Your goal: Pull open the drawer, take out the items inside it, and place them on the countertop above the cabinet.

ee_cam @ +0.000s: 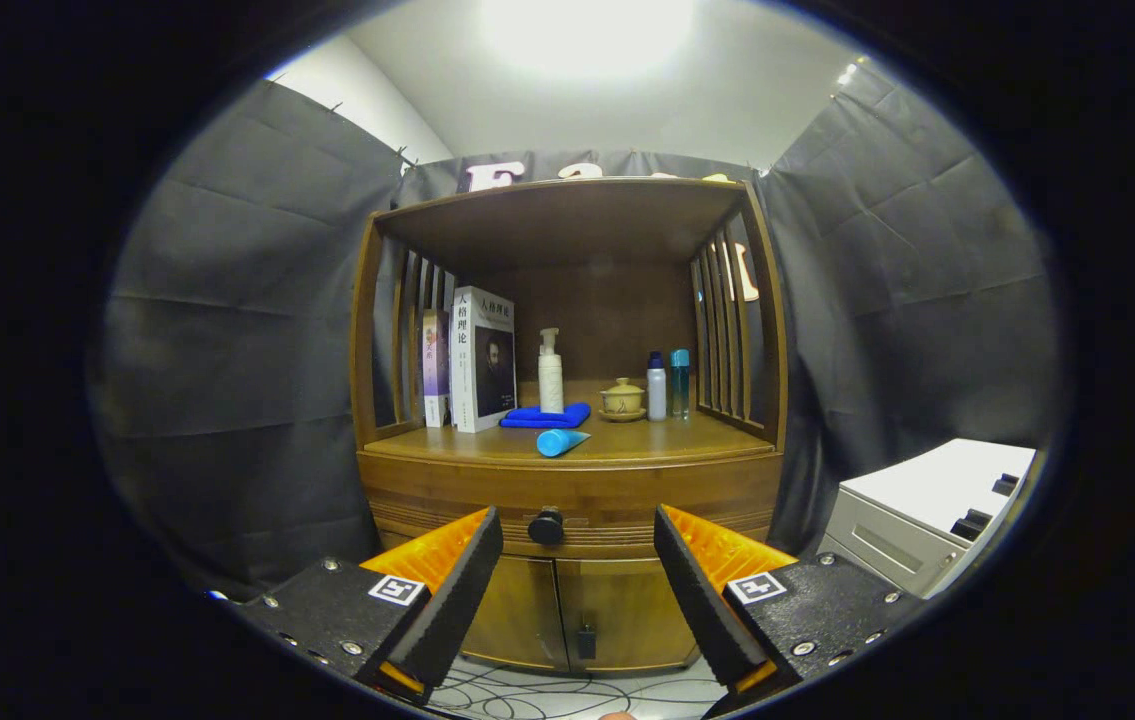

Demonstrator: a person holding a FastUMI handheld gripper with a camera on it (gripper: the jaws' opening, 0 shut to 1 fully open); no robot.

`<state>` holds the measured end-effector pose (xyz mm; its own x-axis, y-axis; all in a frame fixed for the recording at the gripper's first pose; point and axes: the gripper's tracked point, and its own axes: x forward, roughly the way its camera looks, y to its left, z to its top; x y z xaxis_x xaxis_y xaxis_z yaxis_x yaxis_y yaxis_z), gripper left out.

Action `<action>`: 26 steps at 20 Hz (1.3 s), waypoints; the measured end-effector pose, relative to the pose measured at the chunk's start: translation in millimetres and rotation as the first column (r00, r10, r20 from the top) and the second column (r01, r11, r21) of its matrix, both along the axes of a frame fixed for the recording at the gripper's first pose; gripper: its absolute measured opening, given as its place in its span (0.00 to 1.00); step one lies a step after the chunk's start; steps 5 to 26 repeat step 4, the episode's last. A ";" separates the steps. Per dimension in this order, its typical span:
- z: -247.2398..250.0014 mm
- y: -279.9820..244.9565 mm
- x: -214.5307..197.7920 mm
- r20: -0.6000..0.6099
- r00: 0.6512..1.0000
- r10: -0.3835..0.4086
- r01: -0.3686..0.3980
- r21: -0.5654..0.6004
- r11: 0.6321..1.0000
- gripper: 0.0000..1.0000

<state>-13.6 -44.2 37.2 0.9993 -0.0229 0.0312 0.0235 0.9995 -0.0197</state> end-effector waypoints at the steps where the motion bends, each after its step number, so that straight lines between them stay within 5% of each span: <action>1: -0.2 -0.1 0.3 0.001 1.000 0.000 0.000 0.000 1.000 0.94; 26: -1.6 -0.9 1.1 -0.004 1.000 -0.003 0.003 -0.001 1.000 0.94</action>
